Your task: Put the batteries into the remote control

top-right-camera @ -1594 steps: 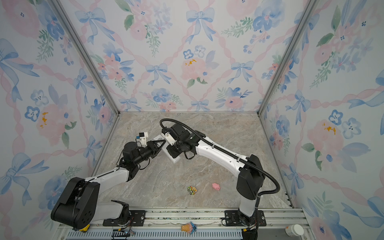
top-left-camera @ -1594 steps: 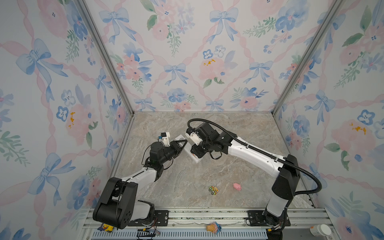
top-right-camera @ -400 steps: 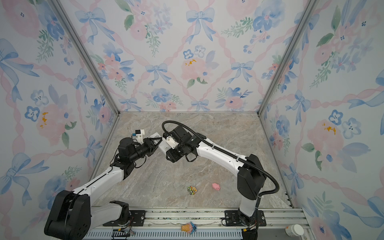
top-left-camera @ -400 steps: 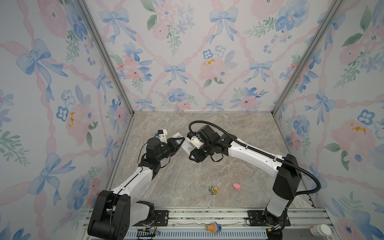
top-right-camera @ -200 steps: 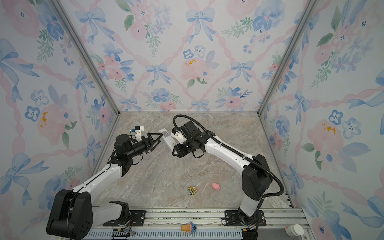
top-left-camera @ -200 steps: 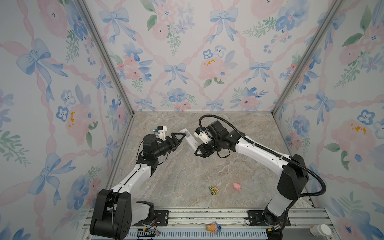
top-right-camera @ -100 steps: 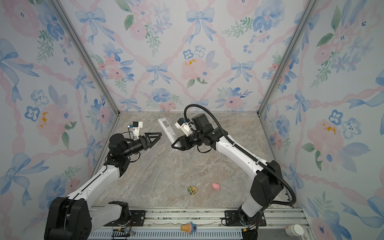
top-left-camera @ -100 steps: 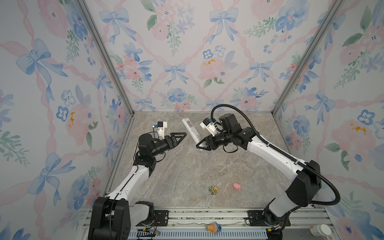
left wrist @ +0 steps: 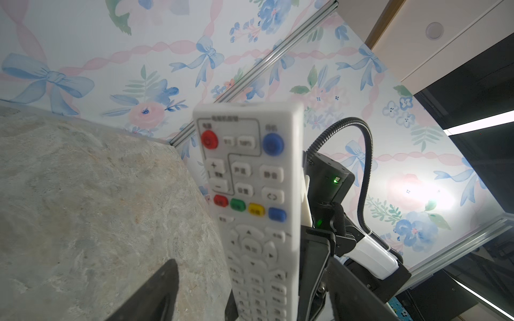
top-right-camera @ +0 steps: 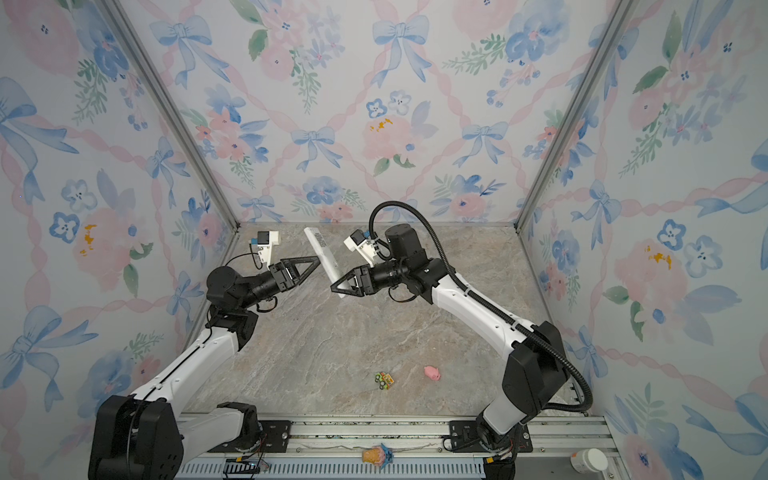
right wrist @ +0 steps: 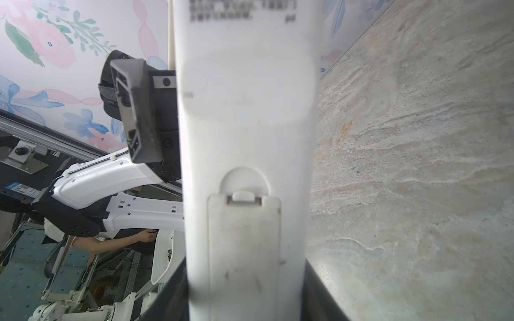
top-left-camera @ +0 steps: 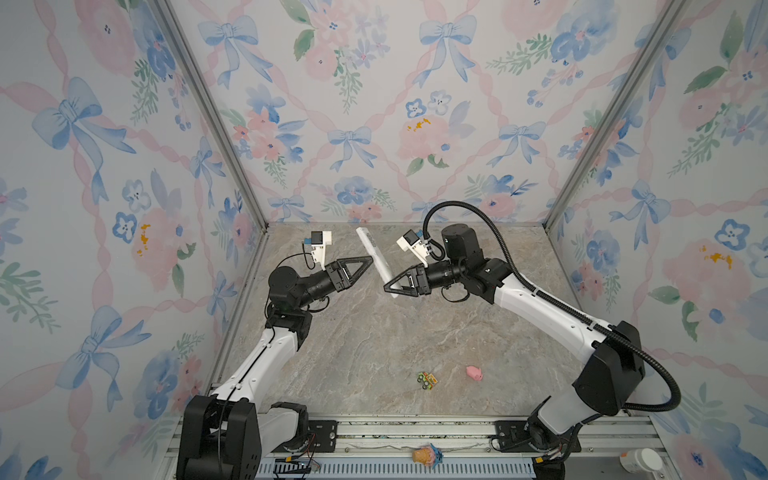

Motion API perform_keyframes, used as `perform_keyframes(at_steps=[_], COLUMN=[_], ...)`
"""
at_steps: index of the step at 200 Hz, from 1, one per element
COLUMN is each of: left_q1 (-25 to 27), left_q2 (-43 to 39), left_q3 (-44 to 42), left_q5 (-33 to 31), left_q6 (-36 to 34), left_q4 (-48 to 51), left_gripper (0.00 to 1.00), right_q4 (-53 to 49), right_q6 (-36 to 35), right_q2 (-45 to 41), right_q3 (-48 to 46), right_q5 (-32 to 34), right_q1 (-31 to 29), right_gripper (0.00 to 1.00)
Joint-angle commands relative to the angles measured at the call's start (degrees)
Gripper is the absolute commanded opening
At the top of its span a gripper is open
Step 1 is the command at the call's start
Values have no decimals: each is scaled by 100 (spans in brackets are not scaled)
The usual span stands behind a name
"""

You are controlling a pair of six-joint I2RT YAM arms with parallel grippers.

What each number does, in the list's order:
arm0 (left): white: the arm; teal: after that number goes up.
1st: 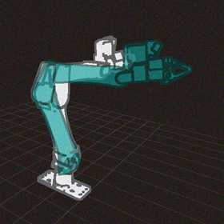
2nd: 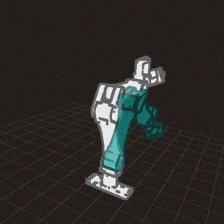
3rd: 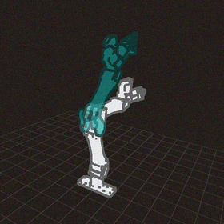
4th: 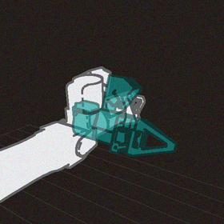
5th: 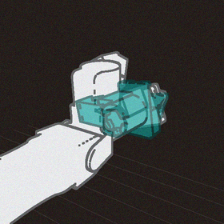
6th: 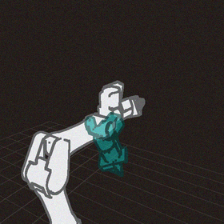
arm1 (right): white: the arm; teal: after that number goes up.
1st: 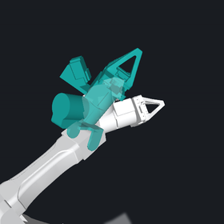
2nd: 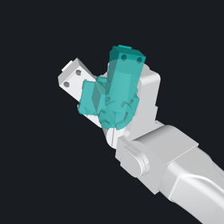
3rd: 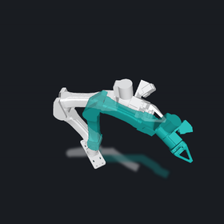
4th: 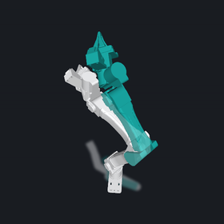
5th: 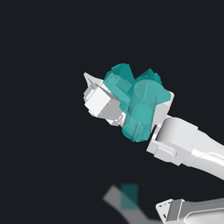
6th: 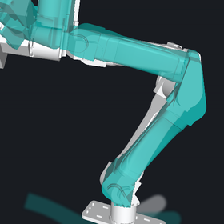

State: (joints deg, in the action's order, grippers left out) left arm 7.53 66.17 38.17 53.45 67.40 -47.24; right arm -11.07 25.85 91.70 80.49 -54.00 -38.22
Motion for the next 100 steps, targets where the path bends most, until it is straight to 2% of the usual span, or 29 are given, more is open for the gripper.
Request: perform_keyframes(at_steps=[1,61,100], left_q1=[23,160,228], left_q2=[24,197,225], left_q3=[131,256,230], left_q5=[102,122,70], left_q6=[149,384,396], left_q4=[-387,-804,-874], left_gripper=[84,82,73], right_q4=[432,860,976], right_q6=[205,524,616], right_q2=[-42,22,74], right_q3=[-22,-86,-71], right_q5=[-410,-524,-564], right_q1=[-88,-150,-193], right_gripper=[18,18,18])
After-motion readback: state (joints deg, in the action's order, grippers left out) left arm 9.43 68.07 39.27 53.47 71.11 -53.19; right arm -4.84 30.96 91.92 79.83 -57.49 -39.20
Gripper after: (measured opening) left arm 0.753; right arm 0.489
